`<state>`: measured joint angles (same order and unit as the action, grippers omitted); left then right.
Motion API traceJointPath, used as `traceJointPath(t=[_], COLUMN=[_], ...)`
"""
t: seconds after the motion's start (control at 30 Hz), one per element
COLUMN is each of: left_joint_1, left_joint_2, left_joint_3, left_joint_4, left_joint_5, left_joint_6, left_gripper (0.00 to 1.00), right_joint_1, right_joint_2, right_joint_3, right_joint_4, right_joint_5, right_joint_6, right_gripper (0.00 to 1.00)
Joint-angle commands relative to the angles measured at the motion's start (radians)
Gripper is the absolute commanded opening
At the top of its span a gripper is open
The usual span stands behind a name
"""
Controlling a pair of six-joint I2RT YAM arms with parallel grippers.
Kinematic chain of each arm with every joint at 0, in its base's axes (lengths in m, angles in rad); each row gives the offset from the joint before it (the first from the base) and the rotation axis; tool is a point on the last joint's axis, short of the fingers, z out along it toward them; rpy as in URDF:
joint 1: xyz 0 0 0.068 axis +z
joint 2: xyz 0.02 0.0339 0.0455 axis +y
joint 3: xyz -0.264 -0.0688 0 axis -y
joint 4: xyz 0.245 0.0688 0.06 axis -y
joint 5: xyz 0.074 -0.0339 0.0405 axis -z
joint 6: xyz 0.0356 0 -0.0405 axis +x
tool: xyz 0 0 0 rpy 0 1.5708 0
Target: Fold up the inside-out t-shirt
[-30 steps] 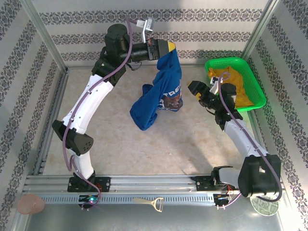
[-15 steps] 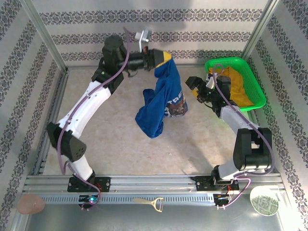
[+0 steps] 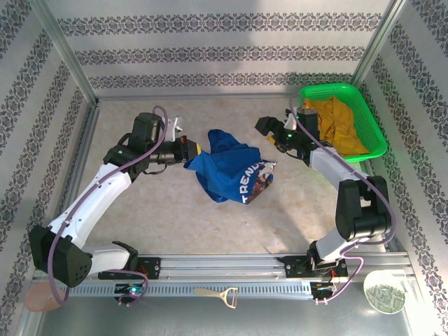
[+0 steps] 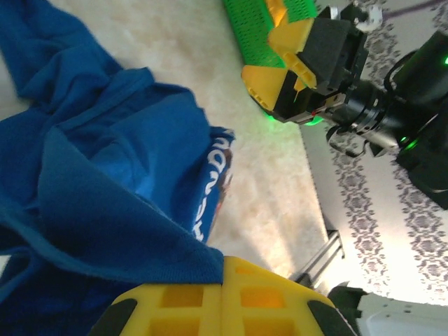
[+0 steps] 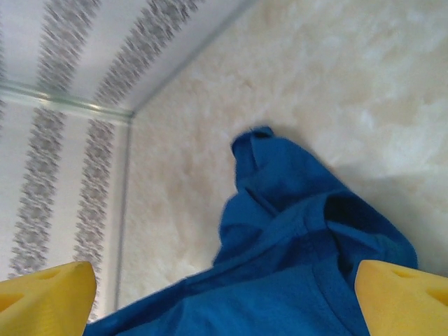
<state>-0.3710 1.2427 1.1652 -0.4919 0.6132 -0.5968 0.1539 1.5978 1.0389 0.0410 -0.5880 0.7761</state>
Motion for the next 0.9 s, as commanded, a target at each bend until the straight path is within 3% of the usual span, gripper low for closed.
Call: traceJointPath(t=[0.0,0.23,0.4,0.47,0.53,0.57,0.6,0.73,0.87], left_joint_1=[0.001,0.002,0.002,0.002,0.006,0.014,0.027,0.119,0.187], left_joint_2=[-0.047,-0.103,-0.111,-0.108,-0.099,-0.092,-0.085,-0.027,0.078], left_joint_3=[-0.031,-0.124,-0.14,-0.135,-0.118,-0.104,-0.082,0.113,0.416], left_joint_4=[-0.072,-0.046,-0.037,-0.032,-0.023,-0.011,0.012,0.119,0.284], left_joint_5=[-0.033,-0.036,-0.036,-0.035,-0.036,-0.033,-0.024,-0.01,-0.047], left_joint_6=[0.077,0.055,0.052,0.053,0.054,0.047,0.035,-0.052,-0.175], left_gripper=[0.0,0.0,0.0,0.0,0.0,0.0,0.0,0.0,0.0], right_joint_1=[0.061,0.14,0.15,0.15,0.15,0.145,0.135,0.076,0.033], right_joint_2=[0.045,0.094,0.187,0.221,0.226,0.218,0.205,0.078,-0.071], right_joint_3=[0.085,0.146,0.184,0.224,0.271,0.304,0.341,0.464,0.589], right_joint_4=[-0.216,-0.432,-0.45,-0.449,-0.458,-0.475,-0.496,-0.525,-0.504], right_joint_5=[0.111,0.298,0.296,0.26,0.239,0.243,0.241,0.232,0.239], right_joint_6=[-0.148,-0.262,-0.282,-0.297,-0.316,-0.325,-0.332,-0.3,-0.238], right_gripper=[0.93,0.94,0.92,0.76,0.39,0.12,0.0,0.0,0.0])
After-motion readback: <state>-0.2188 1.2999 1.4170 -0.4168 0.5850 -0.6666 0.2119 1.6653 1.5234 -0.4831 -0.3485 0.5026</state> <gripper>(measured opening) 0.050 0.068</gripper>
